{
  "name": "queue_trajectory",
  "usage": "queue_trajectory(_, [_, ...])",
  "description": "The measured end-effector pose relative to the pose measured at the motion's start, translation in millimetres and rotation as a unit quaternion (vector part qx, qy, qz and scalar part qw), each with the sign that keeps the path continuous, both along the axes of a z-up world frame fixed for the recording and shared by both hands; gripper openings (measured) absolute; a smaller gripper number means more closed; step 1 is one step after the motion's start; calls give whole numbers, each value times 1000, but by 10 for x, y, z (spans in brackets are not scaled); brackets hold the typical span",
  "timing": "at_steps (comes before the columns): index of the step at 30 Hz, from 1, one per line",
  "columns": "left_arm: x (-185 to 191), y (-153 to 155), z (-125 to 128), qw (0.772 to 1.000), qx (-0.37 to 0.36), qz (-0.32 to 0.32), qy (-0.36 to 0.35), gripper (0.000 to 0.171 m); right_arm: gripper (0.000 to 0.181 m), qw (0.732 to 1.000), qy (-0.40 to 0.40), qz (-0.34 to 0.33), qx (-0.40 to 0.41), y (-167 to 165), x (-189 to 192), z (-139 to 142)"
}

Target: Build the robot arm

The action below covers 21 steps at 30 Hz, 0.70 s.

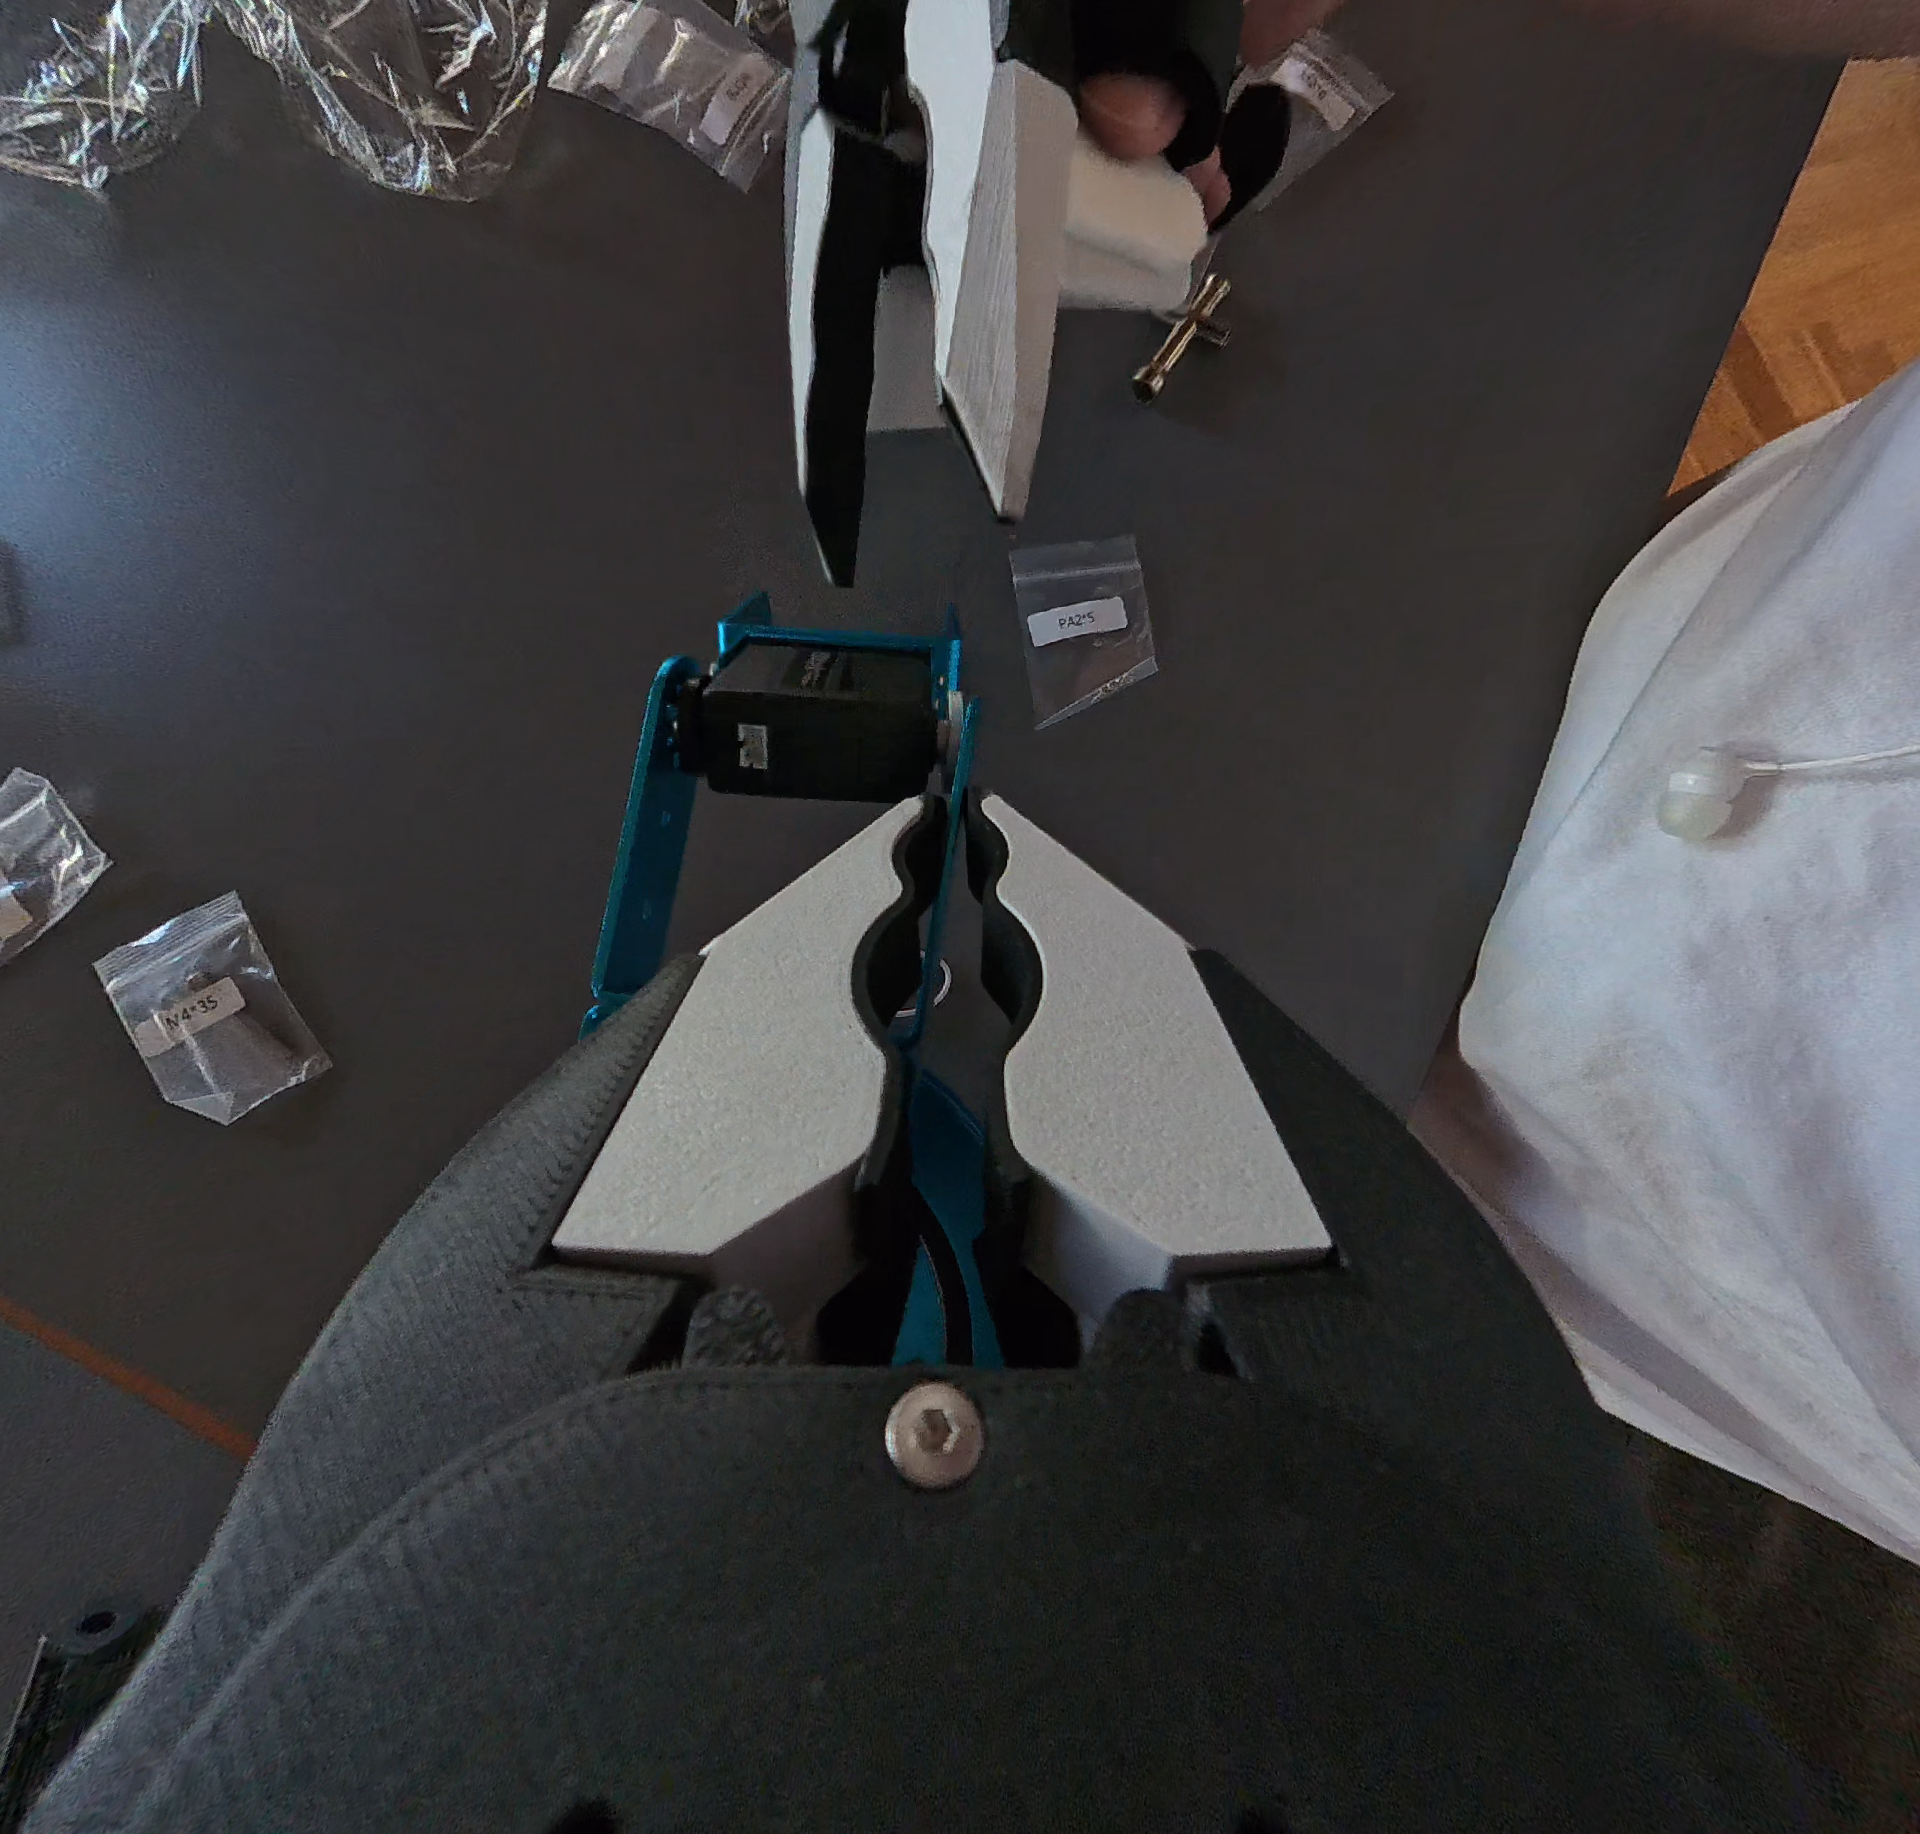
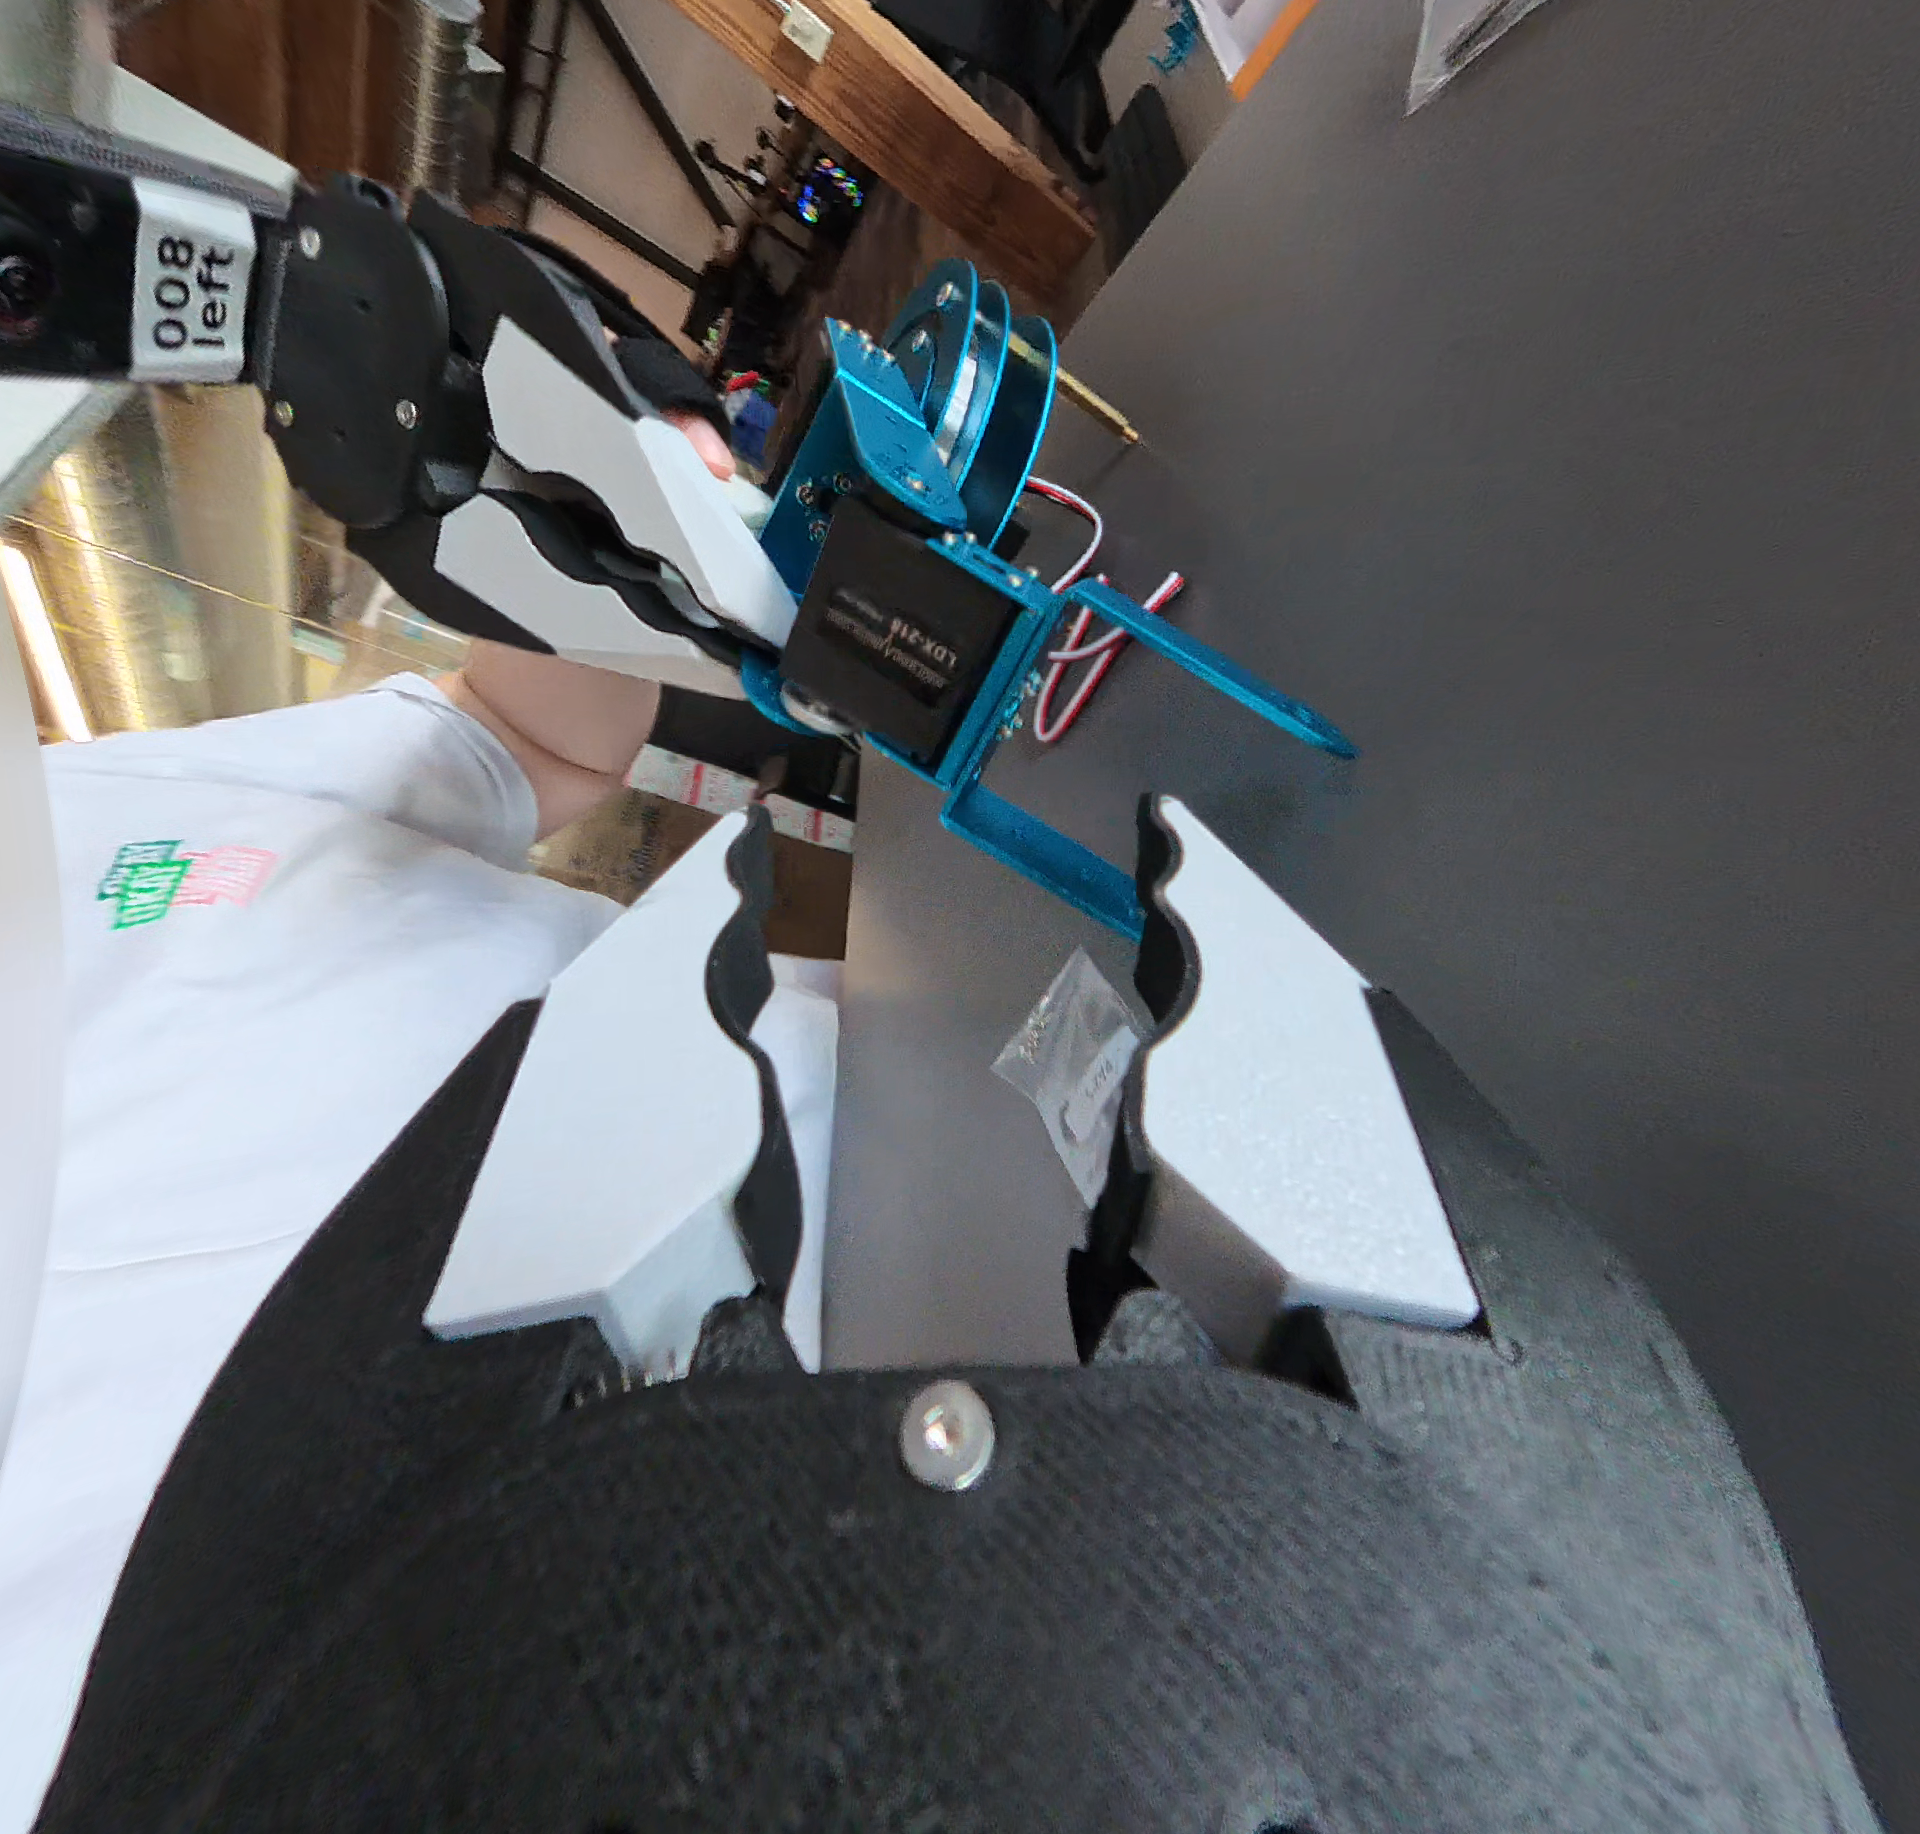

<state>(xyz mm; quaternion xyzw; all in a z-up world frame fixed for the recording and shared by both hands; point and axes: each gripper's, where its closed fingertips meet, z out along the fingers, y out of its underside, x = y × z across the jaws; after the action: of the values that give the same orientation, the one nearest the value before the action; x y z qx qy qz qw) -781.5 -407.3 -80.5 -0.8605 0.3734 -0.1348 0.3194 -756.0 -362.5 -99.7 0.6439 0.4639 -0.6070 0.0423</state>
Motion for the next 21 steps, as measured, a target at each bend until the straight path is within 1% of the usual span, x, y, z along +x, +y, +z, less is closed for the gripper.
queue_trajectory(2, [-2, 0, -1, 1000, -3, 1, 0, 3, 66, 999, 11, -2, 44, 51, 71, 37])
queue_trajectory(3, [-1, 0, -1, 1000, -4, 1, 1, 3, 72, 996, 26, -7, 90, 90, 79, 36])
queue_trajectory(4, [-1, -1, -1, 1000, -4, 1, 2, 3, 83, 988, 52, -10, 143, 110, 62, 48])
queue_trajectory(5, [-2, -1, -2, 1000, -3, -1, 4, 3, 91, 976, 86, -5, 201, 99, 31, 66])
queue_trajectory(7, [-2, 0, -2, 1000, -2, -3, 7, 3, 119, 933, 142, 27, 331, 7, -58, 13])
queue_trajectory(9, [-1, -2, -3, 1000, -3, -4, 6, 3, 126, 881, 165, 78, 437, -101, -158, -137])
queue_trajectory(10, [-1, -4, -3, 1000, -3, -5, 7, 3, 127, 861, 169, 100, 469, -142, -206, -209])
queue_trajectory(11, [-2, -3, -4, 1000, -3, -6, 9, 3, 125, 845, 172, 118, 493, -165, -251, -266])
queue_trajectory(12, [-1, -3, -4, 1000, -3, -8, 10, 3, 118, 828, 176, 130, 516, -157, -294, -304])
queue_trajectory(13, [-1, -5, -4, 1000, -3, -9, 12, 3, 112, 816, 188, 136, 529, -154, -335, -310])
queue_trajectory(14, [1, -8, -5, 1000, -2, -11, 12, 3, 106, 811, 195, 142, 534, -148, -365, -324])
queue_trajectory(17, [2, -10, -5, 1000, 0, -13, 10, 3, 102, 814, 180, 161, 528, -104, -405, -423])
queue_trajectory(19, [3, -9, -5, 1000, 0, -14, 9, 3, 93, 823, 171, 166, 515, -101, -424, -477])
queue_trajectory(20, [4, -9, -5, 1000, 1, -14, 8, 3, 75, 830, 165, 173, 503, -121, -412, -497])
queue_trajectory(21, [5, -13, -4, 1000, 0, -15, 7, 3, 68, 832, 165, 166, 503, -99, -429, -481])
